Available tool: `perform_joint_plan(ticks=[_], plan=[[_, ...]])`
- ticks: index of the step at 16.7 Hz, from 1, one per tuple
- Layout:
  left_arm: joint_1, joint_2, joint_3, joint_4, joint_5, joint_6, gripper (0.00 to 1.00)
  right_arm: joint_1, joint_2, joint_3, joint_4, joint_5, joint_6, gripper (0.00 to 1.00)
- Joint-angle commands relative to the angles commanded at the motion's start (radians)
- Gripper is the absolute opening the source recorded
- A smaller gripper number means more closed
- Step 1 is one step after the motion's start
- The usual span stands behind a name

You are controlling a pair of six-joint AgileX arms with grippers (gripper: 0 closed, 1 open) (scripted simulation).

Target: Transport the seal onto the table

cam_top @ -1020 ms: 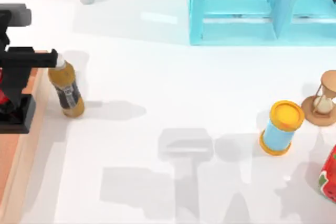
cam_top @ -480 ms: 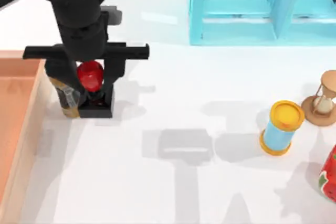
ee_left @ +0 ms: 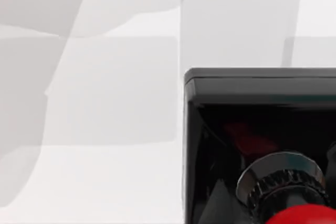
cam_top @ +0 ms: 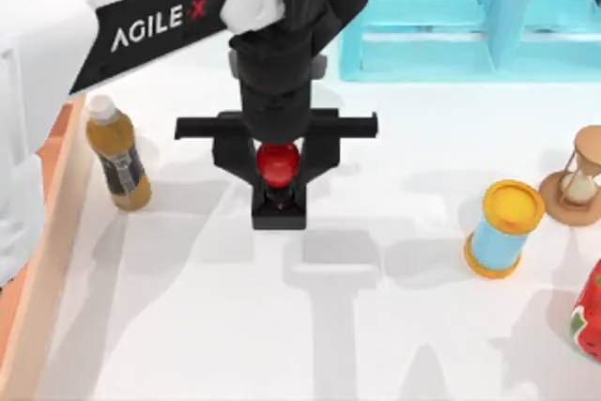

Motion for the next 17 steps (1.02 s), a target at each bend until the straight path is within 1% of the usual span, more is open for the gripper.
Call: perform_joint_plan(ticks=[4,10,14,17], plan=[[0.004,0.002,-0.019,0.016,0.000,0.002,0.00,0.000,0.000,0.000,0.000,0.000,0.000,1.00],[0.001,0.029,-0.131,0.160,0.000,0.002,0.00,0.000,0.000,0.000,0.000,0.000,0.000,1.00],[0.001,0.029,-0.133,0.162,0.000,0.002,0.00,0.000,0.000,0.000,0.000,0.000,0.000,1.00],[0.001,0.029,-0.133,0.162,0.000,0.002,0.23,0.000,0.000,0.000,0.000,0.000,0.000,1.00]])
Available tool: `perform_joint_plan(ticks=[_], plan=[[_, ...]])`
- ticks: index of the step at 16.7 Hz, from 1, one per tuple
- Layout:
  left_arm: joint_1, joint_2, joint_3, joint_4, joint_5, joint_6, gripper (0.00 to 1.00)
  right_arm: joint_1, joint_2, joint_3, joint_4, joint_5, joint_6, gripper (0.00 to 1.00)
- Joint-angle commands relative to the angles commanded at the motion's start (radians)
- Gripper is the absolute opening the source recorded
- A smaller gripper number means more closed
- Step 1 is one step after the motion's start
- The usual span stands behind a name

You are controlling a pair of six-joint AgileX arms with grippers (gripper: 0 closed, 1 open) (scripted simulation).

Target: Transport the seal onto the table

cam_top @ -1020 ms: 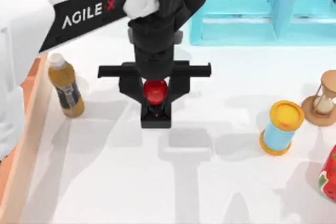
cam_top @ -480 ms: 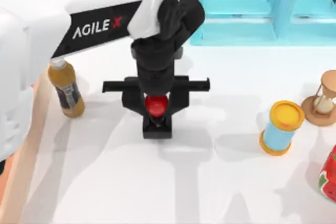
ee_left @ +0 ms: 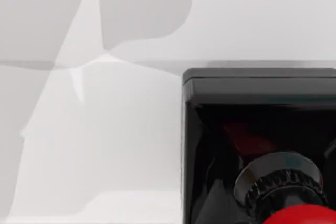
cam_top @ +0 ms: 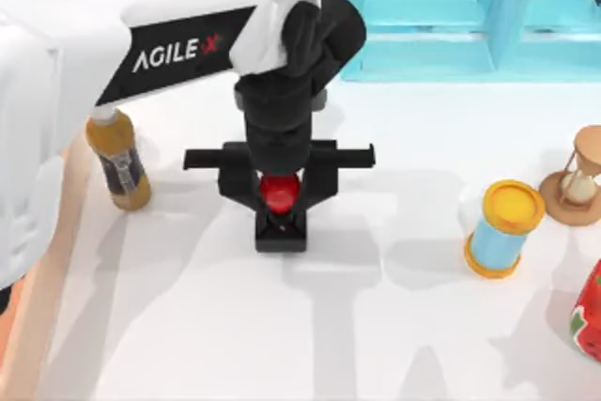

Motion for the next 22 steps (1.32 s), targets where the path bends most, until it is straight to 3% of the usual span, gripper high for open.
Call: perform_joint_plan(ticks=[10,22], plan=[[0.000,0.000,0.000,0.000,0.000,0.000,0.98,0.000,0.000,0.000,0.000,0.000,0.000,1.00],[-0.001,0.010,0.039,-0.037,-0.001,-0.002,1.00,0.000,0.000,0.000,0.000,0.000,0.000,1.00]])
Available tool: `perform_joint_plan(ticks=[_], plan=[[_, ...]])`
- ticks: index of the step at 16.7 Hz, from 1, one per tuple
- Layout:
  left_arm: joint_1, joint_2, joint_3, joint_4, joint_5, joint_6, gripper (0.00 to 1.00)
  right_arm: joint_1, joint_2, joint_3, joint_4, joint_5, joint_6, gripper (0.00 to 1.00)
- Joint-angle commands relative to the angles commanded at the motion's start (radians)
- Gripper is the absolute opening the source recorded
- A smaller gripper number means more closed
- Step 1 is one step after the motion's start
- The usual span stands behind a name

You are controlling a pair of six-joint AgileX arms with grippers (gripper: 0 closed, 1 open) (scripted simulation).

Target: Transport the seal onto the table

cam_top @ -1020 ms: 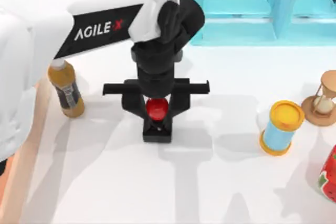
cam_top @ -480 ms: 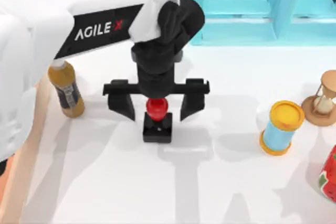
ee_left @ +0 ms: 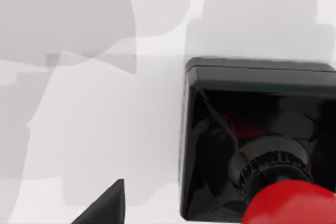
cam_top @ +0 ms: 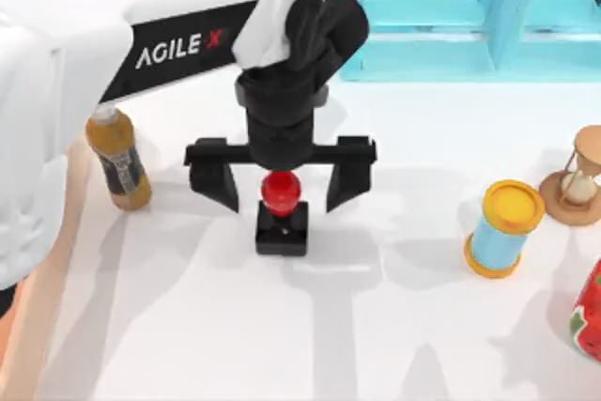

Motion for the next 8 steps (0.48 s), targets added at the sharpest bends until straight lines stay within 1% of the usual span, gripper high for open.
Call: perform_joint_plan(ticks=[3,8], plan=[[-0.005,0.022,0.134,-0.127,-0.001,-0.003,1.00,0.000,0.000,0.000,0.000,0.000,0.000,1.00],[-0.007,0.054,0.490,-0.432,0.003,-0.005,1.00,0.000,0.000,0.000,0.000,0.000,0.000,1.00]])
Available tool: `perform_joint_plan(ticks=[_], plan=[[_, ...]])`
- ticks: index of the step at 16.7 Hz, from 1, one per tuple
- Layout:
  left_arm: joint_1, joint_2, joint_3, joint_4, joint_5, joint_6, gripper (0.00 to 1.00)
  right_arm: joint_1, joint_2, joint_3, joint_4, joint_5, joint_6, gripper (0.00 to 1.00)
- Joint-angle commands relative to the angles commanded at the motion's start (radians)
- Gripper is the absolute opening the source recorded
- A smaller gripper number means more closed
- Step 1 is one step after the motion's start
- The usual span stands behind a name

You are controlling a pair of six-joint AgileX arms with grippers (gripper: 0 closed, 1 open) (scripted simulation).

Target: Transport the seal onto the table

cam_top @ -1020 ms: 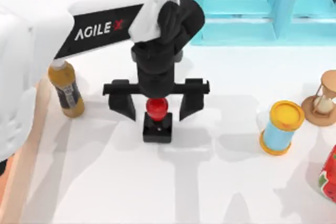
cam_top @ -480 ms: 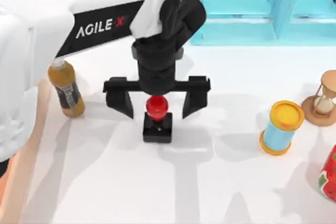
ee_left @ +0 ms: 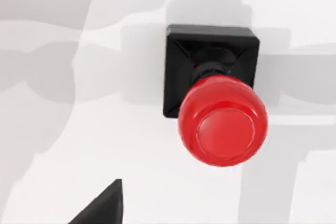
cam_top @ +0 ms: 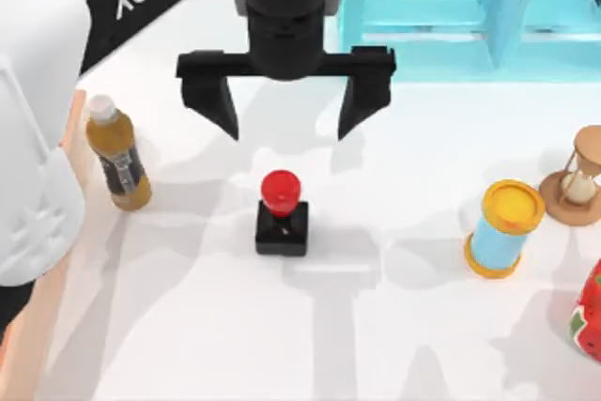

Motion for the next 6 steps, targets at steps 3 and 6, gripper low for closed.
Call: perform_joint_plan(ticks=[3,6], plan=[[0.002,0.005,0.141,-0.134,0.000,0.002,1.00,0.000,0.000,0.000,0.000,0.000,0.000,1.00],[0.004,0.003,0.187,-0.179,-0.001,0.003,1.00,0.000,0.000,0.000,0.000,0.000,0.000,1.00]])
